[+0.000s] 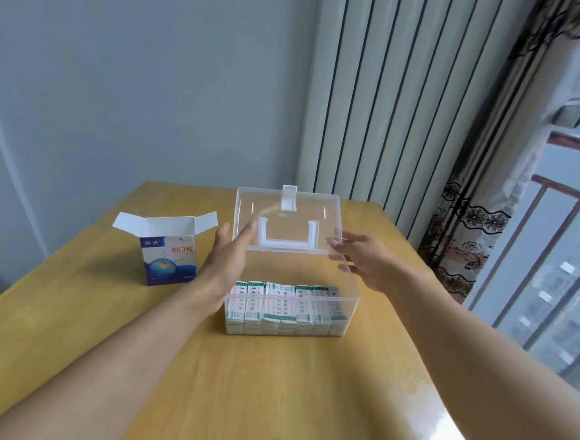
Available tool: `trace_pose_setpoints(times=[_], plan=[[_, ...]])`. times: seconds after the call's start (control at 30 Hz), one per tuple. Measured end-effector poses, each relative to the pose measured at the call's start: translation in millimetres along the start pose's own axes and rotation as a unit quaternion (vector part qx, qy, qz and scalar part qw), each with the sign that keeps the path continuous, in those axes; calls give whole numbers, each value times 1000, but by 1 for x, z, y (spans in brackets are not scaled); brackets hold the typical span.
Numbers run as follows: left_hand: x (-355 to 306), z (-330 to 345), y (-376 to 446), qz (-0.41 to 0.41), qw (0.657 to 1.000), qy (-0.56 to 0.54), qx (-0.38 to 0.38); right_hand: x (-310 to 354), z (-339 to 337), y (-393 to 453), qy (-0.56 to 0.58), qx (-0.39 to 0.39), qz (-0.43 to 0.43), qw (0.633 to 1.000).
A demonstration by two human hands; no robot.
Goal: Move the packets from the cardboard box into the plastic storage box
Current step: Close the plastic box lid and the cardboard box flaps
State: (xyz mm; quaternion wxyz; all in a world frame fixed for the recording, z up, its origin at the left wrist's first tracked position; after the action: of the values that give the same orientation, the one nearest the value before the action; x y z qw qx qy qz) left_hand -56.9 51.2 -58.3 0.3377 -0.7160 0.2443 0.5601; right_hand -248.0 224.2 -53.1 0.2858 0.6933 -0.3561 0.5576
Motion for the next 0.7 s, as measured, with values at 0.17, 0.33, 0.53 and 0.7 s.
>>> trace_pose_setpoints(times=[0.17, 0.33, 0.53, 0.7], plan=[[-1, -5, -6, -22, 994, -105, 37, 4, -18, -11, 21, 8, -84, 996], [3, -16, -17, 2, 985, -144, 98, 7, -41, -27, -45, 45, -140, 988], [5, -32, -27, 5, 989, -77, 129, 31, -42, -60, -243, 100, -165, 951], [17, -27, -38, 39, 991, 50, 116, 50, -15, -95, -418, 139, -208, 874]])
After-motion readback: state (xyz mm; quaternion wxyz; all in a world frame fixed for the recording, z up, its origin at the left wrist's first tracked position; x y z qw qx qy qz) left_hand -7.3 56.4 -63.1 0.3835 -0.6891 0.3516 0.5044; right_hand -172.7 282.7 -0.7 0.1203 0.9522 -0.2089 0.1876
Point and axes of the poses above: each hand's wrist, its own y-axis towards the middle knuckle, its own z-axis out of the palm, x = y × z, the point moved 2 cm from there along y, towards the middle knuckle, and after that the axes turned 11 degrees about -z, right-handed, at the moved point
